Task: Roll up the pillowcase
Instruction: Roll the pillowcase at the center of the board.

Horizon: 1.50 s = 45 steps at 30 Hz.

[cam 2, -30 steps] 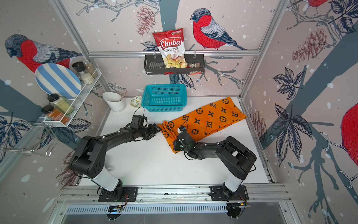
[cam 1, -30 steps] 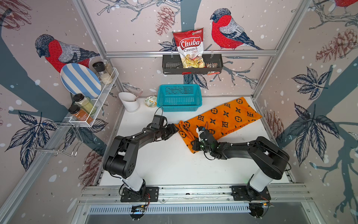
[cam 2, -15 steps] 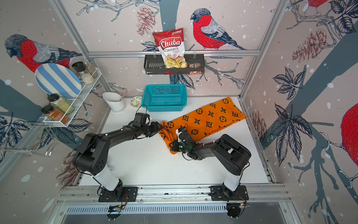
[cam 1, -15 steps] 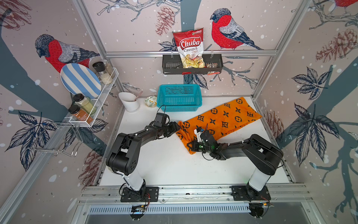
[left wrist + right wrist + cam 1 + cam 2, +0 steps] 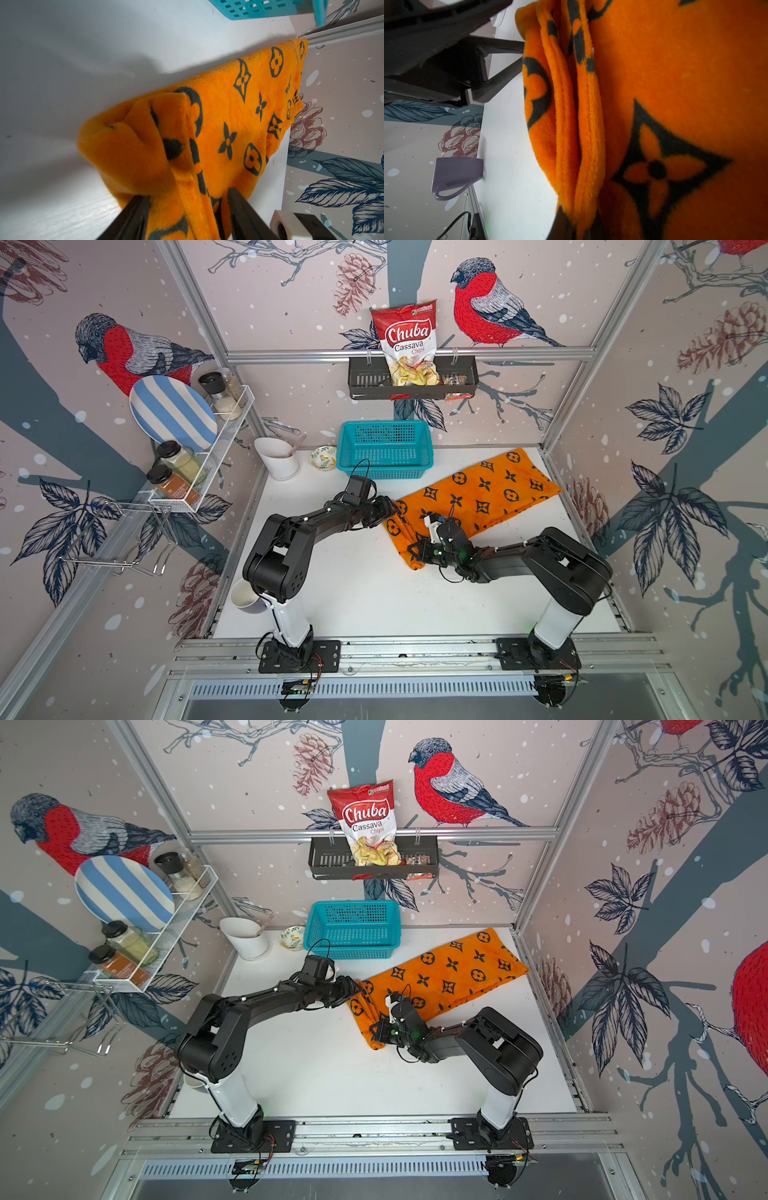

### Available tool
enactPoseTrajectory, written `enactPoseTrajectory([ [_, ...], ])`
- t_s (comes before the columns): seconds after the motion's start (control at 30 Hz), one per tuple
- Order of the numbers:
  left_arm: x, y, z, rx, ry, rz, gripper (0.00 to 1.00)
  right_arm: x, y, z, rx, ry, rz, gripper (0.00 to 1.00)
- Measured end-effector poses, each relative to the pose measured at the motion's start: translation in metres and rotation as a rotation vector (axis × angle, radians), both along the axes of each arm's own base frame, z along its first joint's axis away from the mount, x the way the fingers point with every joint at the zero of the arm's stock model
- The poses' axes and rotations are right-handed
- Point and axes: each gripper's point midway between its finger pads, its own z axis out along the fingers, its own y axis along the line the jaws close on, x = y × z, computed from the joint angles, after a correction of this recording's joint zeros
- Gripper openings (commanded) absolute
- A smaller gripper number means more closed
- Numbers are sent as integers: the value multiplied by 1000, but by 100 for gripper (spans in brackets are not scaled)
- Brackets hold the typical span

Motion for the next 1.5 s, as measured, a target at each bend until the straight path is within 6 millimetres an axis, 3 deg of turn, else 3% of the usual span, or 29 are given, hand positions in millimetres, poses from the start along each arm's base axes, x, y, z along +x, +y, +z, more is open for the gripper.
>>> enactPoseTrajectory([
  [0.13,8,-9,1,-11,2,3,49,0,-1,0,2,4,2,1],
  [0.23,12,-15,-4,-9,14,0,49,1,0,0,2,4,2,32],
  [0.3,14,-18,-7,-12,30,8,48,1,0,0,-5,5,2,56],
  [0.33,15,-19,-9,-8,31,8,48,2,-2,0,-15,4,-4,73],
  [0.37,15,-20,-11,-1,33,12,47,3,-3,1,-26,0,-11,79],
  [0.63,14,-22,-21,7,64,27,47,12,-19,30,-190,-149,-81,76],
  [0.83,15,-23,-22,7,67,31,47,14,-11,60,-342,-314,-91,57],
  [0.97,15,-23,-23,8,69,31,47,13,6,70,-375,-371,-32,44],
  [1.17,16,-23,-24,8,70,31,47,4,27,37,-402,-316,102,42],
  [1.5,17,-24,-23,8,67,30,49,16,4,14,-512,-321,97,64],
])
